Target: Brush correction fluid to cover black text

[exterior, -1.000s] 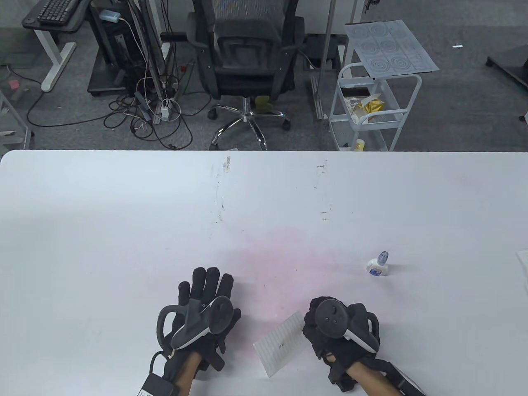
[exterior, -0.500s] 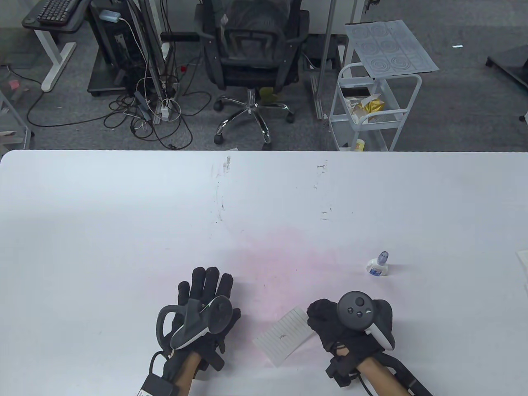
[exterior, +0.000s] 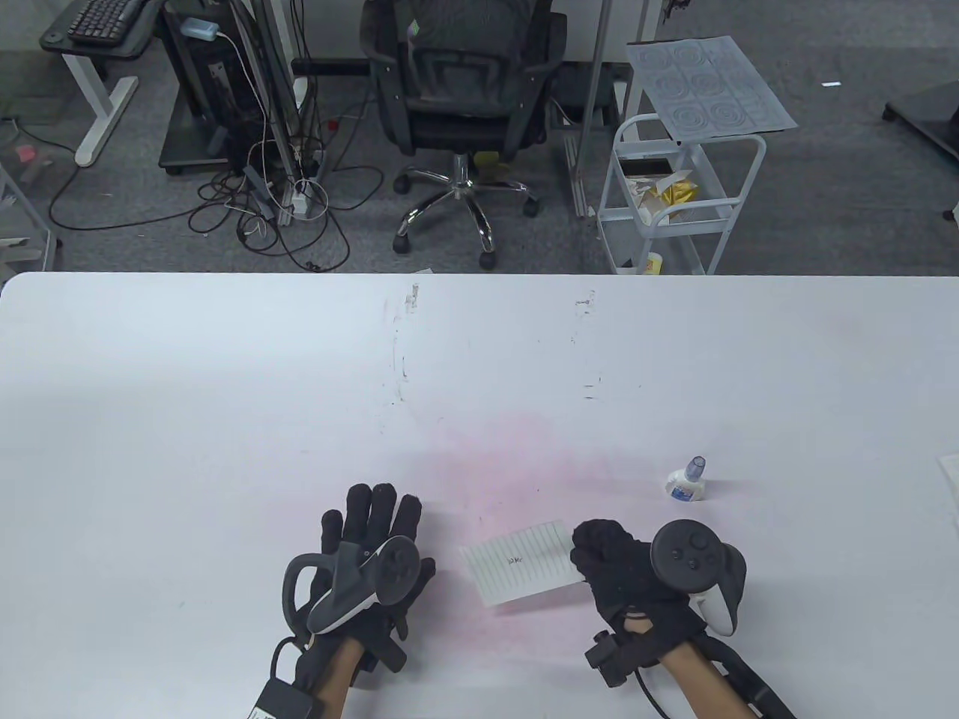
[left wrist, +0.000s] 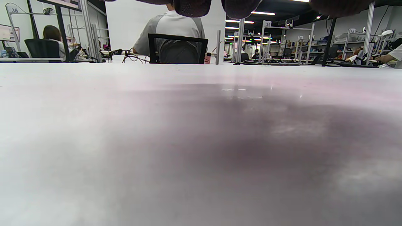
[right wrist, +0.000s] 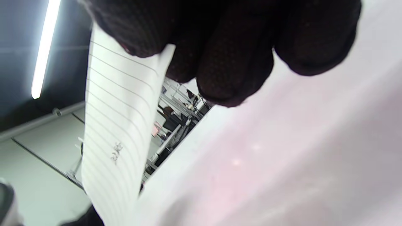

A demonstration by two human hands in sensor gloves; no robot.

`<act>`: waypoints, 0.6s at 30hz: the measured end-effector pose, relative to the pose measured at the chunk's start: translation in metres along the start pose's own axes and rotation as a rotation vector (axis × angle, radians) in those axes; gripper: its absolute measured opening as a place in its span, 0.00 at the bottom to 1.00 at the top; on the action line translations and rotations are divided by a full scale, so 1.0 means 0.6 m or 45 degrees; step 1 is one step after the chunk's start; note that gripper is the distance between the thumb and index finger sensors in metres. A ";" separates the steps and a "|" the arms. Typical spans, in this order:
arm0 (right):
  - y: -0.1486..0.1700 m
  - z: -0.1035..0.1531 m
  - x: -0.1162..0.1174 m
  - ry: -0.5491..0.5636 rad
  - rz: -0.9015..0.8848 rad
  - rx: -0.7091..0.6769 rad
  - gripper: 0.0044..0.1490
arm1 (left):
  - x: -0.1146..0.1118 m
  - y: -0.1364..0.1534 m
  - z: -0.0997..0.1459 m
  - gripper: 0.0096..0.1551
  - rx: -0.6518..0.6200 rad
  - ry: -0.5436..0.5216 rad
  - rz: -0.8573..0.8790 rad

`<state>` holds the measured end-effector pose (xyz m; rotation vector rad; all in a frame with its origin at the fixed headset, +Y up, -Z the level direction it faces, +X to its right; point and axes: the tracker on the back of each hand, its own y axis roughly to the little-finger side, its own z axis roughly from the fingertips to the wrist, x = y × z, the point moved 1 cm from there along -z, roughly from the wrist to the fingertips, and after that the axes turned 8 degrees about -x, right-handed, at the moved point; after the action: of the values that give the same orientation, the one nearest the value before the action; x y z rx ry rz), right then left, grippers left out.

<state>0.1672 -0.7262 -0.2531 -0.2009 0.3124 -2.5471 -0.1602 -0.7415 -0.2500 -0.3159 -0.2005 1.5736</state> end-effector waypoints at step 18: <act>0.000 -0.088 -0.017 0.277 -0.317 0.282 0.24 | 0.001 0.005 0.001 0.48 0.011 -0.011 0.005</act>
<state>0.1651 -0.7112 -0.3047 0.1304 0.0881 -2.8305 -0.1634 -0.7407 -0.2505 -0.3026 -0.2000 1.5796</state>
